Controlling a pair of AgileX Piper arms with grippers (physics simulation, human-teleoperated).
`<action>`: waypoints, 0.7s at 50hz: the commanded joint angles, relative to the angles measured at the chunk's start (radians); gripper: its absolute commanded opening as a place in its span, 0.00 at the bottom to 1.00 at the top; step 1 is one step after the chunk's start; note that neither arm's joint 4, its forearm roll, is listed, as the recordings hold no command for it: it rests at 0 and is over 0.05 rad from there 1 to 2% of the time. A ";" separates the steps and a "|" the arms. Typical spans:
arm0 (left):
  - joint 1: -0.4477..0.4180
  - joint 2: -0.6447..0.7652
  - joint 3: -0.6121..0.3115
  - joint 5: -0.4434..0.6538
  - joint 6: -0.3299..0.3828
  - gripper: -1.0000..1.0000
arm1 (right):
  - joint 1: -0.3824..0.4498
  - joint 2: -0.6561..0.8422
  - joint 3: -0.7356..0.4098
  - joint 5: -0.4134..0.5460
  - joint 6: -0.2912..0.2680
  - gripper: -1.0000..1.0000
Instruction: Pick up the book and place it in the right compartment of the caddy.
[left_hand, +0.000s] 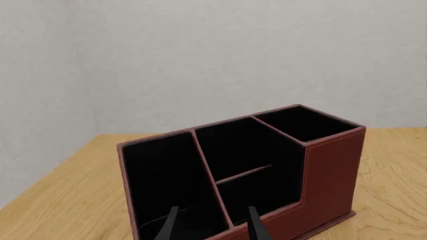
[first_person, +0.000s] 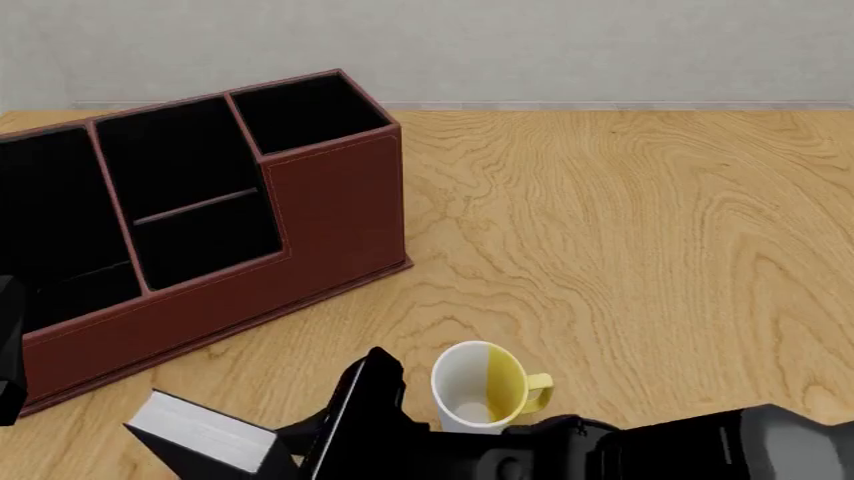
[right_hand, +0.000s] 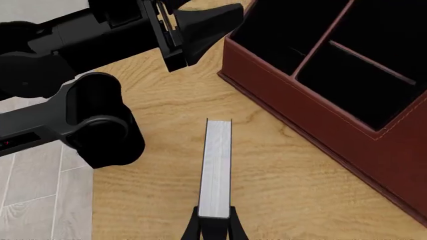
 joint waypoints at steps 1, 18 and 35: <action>-0.007 0.000 -0.002 -0.002 0.005 1.00 | 0.004 -0.100 0.017 0.045 -0.010 0.00; -0.013 0.000 -0.016 0.009 0.012 1.00 | 0.033 -0.255 0.042 0.144 -0.024 0.00; -0.022 0.000 -0.020 0.013 0.014 1.00 | 0.033 -0.423 0.025 0.271 -0.016 0.00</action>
